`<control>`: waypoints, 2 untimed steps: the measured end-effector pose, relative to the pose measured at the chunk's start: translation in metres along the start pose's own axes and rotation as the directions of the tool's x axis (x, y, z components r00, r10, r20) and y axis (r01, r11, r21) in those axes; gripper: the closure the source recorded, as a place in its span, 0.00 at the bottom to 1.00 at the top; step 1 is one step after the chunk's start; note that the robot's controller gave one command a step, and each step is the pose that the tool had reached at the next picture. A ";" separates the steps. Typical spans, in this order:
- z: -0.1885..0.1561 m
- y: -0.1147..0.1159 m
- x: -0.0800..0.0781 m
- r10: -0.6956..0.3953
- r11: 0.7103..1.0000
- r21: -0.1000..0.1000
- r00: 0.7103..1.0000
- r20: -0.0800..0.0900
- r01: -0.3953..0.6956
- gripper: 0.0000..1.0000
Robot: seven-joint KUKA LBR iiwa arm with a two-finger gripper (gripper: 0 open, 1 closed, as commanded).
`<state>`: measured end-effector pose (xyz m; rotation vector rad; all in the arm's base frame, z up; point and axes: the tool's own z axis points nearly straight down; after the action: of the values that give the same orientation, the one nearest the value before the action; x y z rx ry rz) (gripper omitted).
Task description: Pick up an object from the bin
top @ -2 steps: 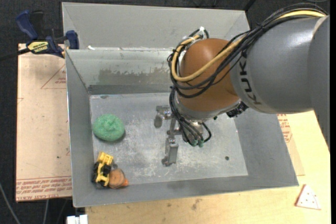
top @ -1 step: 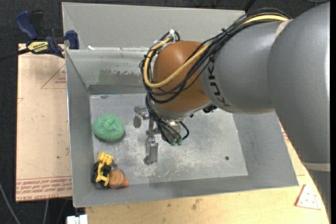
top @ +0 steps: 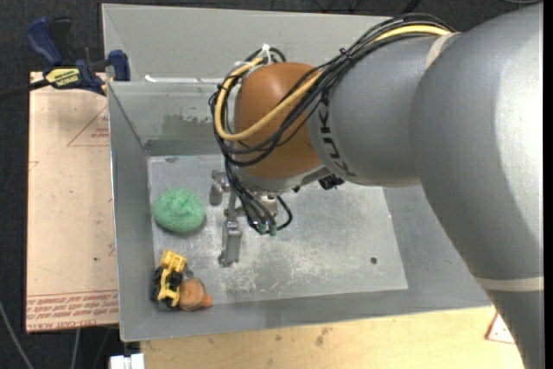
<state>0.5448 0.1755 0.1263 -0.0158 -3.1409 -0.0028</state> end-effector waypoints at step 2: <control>0.015 0.046 -0.030 0.003 1.000 0.001 1.000 0.003 -0.003 0.00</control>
Offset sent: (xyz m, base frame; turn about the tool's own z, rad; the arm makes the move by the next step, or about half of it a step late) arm 0.0470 0.0714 -0.0184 -0.1180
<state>0.5754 0.2216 0.1111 -0.0210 -3.1439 -0.0012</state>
